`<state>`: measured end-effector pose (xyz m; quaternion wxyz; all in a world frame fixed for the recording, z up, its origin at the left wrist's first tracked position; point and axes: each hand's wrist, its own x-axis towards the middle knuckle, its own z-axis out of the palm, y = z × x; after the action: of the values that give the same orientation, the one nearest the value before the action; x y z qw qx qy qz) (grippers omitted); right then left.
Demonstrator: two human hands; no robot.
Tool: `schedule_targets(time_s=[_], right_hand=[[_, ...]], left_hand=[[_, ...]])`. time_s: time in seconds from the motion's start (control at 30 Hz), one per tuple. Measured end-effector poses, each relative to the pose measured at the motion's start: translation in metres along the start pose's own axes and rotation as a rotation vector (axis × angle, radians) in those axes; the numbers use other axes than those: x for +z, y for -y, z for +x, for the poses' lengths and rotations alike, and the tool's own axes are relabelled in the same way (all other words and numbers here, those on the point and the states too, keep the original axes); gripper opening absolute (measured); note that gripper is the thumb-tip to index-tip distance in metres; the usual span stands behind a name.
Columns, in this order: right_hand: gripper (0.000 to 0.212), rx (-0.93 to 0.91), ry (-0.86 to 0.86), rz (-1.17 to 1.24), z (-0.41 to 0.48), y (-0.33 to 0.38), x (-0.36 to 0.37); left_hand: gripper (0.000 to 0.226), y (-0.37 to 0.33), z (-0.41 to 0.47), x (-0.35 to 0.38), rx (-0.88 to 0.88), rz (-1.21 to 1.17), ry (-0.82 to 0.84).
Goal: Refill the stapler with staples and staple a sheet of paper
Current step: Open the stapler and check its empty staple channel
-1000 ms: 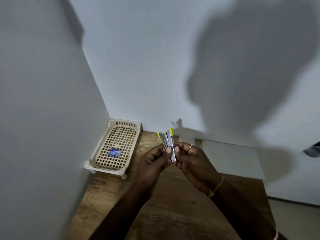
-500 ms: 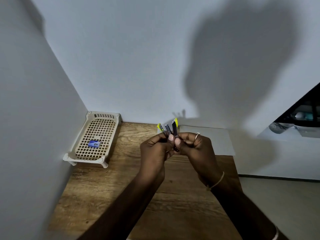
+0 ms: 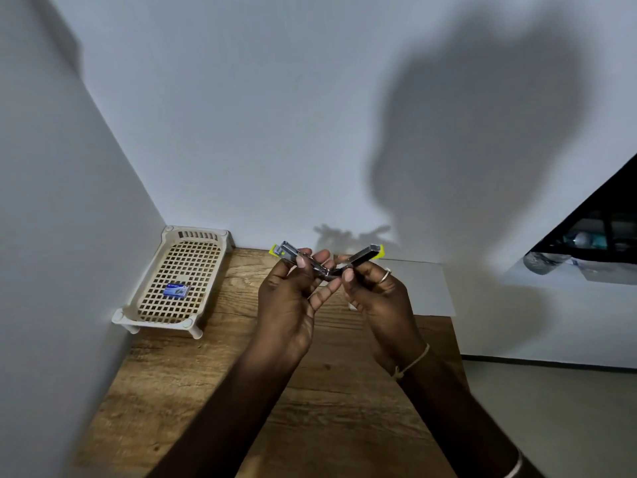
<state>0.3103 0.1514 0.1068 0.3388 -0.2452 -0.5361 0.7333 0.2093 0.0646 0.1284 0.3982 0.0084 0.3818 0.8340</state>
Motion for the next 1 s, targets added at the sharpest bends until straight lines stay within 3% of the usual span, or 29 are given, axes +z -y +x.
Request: schedule_targets(time_s=[0.13,0.23,0.37,0.53,0.7,0.87,1.0], right_hand=[[0.027,-0.002,0.035,-0.033,-0.002,-0.002,0.0],[0.035,-0.028,-0.037,-0.119,0.005,0.011,-0.004],[0.017,-0.267,-0.128,-0.258,0.029,0.052,-0.005],[0.011,-0.505,0.09,-0.611,0.043,0.085,0.022],[0.034,-0.484,0.342,-0.787,0.029,0.076,0.049],[0.022,-0.453,0.278,-0.778,0.029,0.066,0.049],[0.014,-0.41,0.219,-0.717,0.028,0.062,0.029]], left_hand=[[0.018,-0.008,0.002,-0.009,0.037,0.01,-0.007],[0.011,-0.013,0.006,-0.017,0.09,0.046,-0.021],[0.017,-0.019,0.005,-0.026,0.135,0.147,-0.002],[0.017,-0.017,0.001,-0.034,0.241,0.314,-0.015],[0.025,-0.019,0.0,-0.037,0.308,0.425,-0.019],[0.017,-0.023,0.004,-0.043,0.286,0.405,-0.041],[0.02,-0.028,0.006,-0.042,0.209,0.187,-0.051]])
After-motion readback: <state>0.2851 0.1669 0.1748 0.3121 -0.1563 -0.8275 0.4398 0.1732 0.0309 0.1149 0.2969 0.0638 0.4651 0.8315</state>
